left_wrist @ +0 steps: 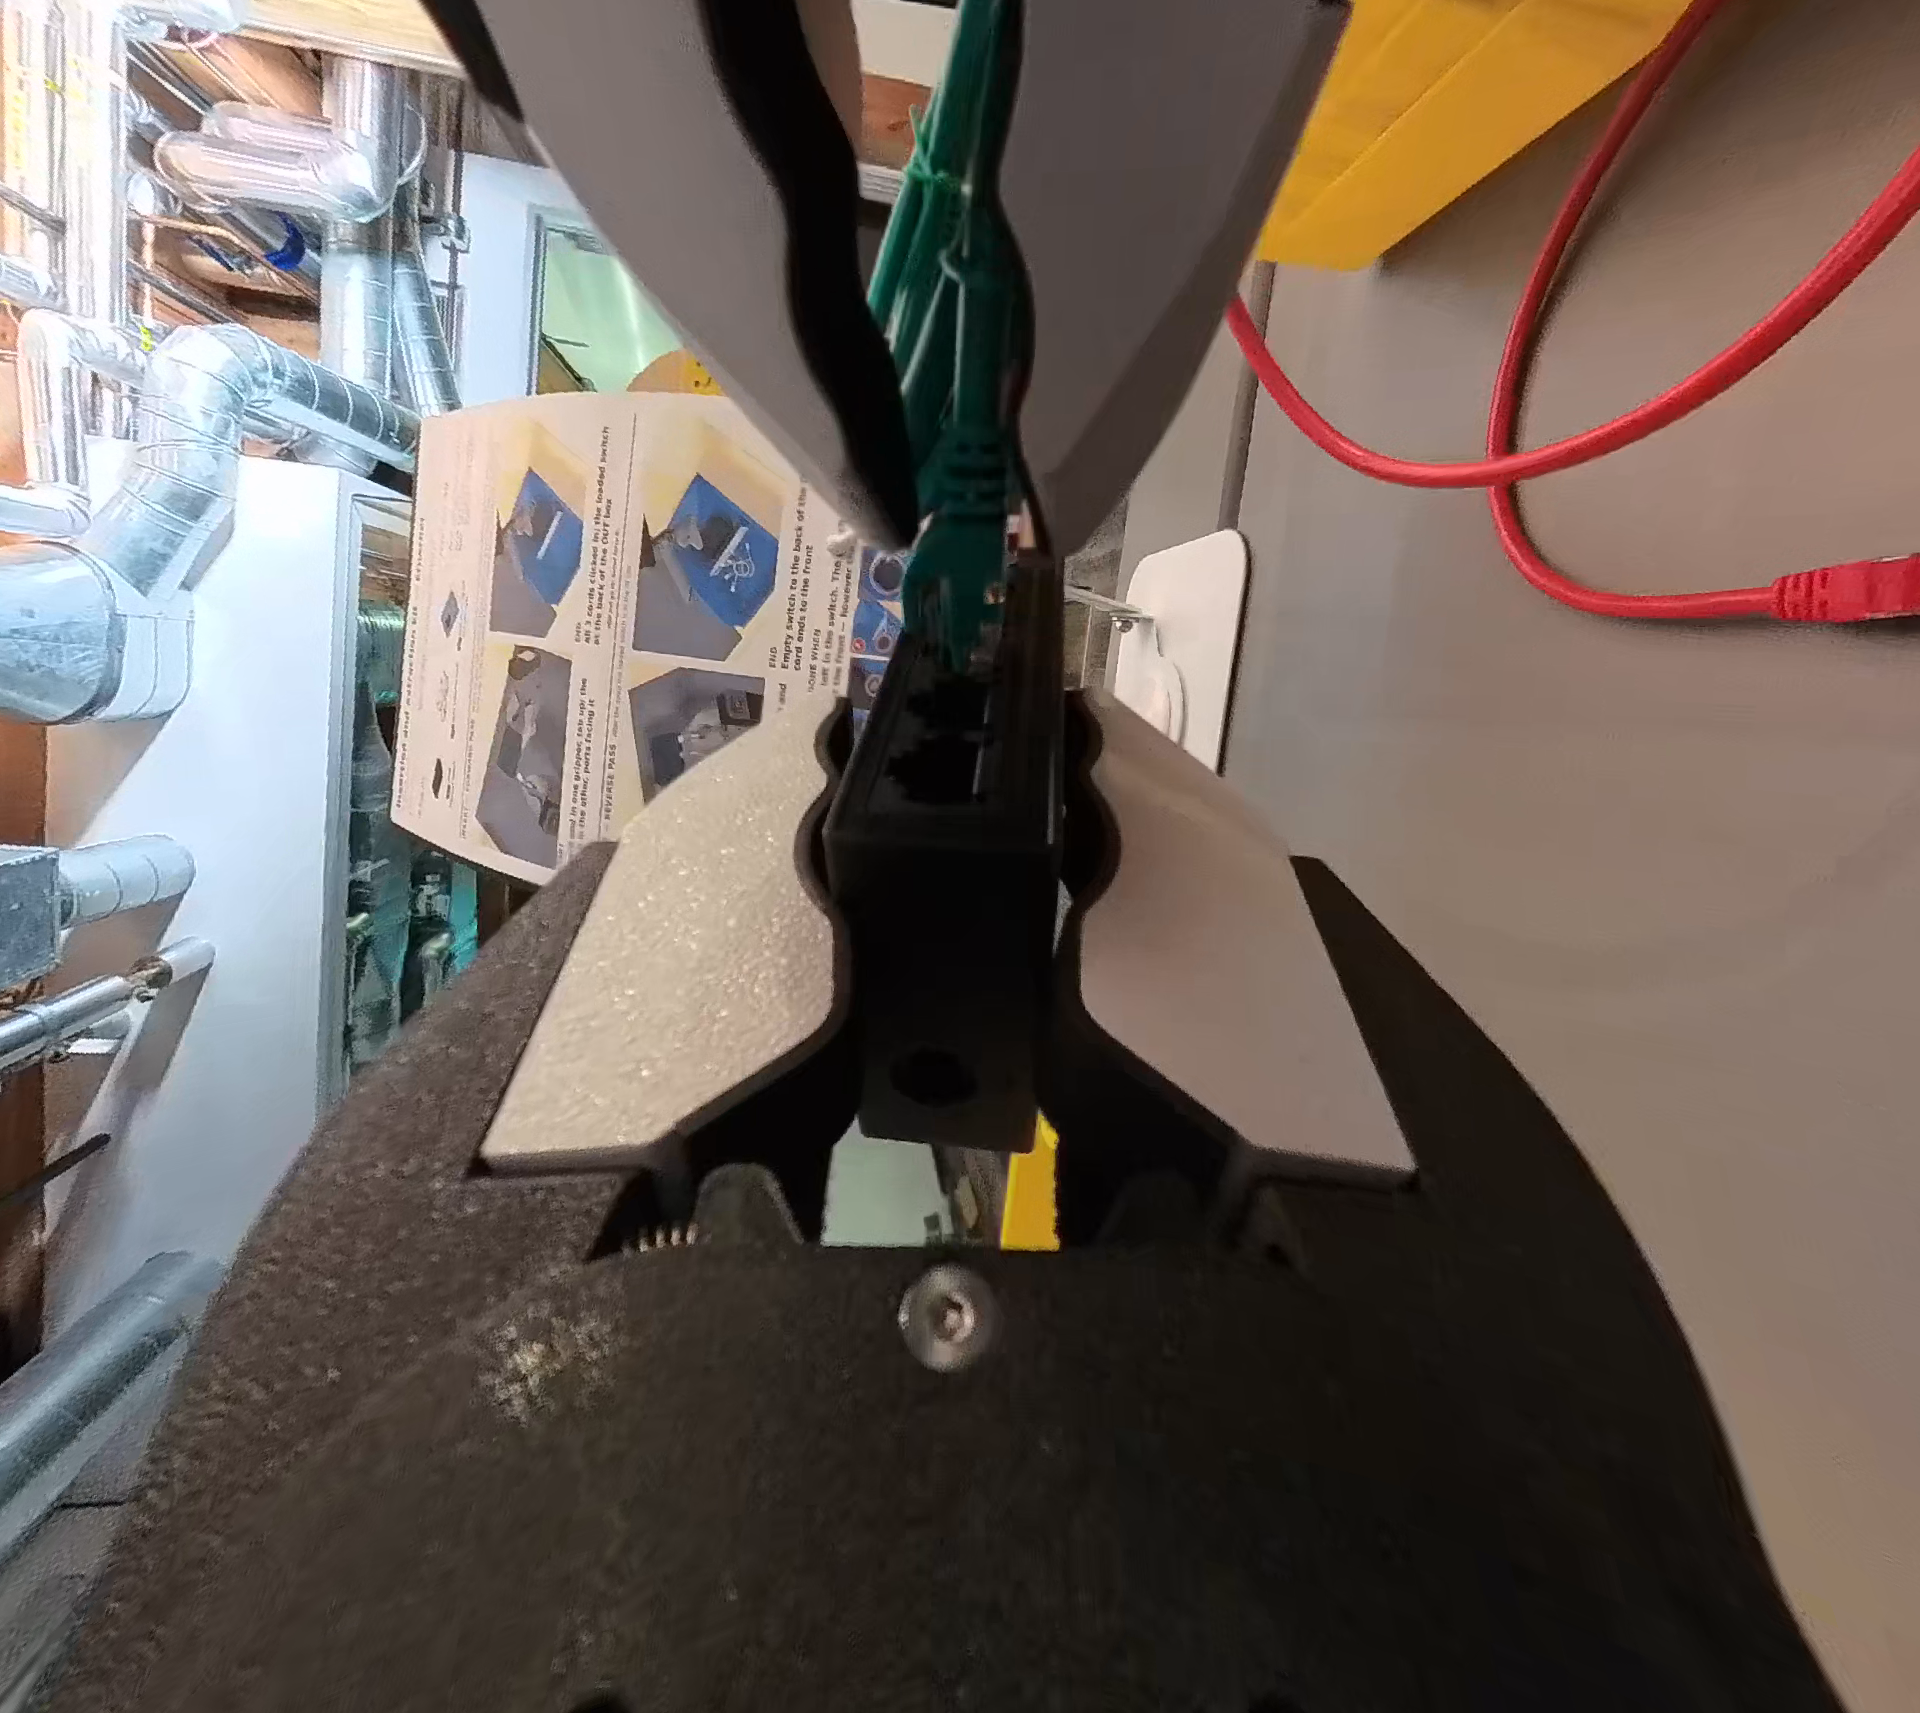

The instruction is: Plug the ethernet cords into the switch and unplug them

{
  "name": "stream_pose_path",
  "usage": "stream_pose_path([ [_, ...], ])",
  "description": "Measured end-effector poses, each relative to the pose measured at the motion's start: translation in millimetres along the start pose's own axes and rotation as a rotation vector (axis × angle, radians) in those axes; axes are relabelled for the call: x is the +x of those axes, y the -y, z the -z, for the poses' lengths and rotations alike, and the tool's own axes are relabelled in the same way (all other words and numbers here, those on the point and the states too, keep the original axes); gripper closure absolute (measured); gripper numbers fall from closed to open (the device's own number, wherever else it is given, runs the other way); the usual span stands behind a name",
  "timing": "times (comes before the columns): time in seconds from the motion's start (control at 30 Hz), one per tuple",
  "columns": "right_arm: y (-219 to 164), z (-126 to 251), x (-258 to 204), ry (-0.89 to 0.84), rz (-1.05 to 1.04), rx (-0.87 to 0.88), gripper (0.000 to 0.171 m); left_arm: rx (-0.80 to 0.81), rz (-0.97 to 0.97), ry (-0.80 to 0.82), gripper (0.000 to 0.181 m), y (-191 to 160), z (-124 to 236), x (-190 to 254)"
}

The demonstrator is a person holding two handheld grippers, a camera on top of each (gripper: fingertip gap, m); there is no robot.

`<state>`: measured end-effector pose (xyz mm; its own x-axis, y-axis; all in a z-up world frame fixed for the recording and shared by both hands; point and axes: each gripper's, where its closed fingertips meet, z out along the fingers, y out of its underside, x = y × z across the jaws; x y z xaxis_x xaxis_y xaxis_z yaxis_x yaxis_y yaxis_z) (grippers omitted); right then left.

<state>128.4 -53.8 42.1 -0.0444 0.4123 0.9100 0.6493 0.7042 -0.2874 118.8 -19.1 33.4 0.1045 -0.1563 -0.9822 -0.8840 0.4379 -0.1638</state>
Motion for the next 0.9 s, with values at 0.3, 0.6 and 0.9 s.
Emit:
stream_pose_path([
  [0.3, 8, 6, 2, -0.029, 0.079, 0.093, 0.156, 0.037, 0.002, -0.011, 0.144, 10, 6, 0],
  [0.6, 10, 10, 2, 0.004, 0.074, 0.051, 0.151, 0.047, -0.01, -0.013, 0.144, 15, 10, -1],
  [0.9, 16, 24, 2, 0.027, 0.1, 0.001, 0.142, 0.069, -0.034, 0.003, 0.144, 21, 14, -2],
])
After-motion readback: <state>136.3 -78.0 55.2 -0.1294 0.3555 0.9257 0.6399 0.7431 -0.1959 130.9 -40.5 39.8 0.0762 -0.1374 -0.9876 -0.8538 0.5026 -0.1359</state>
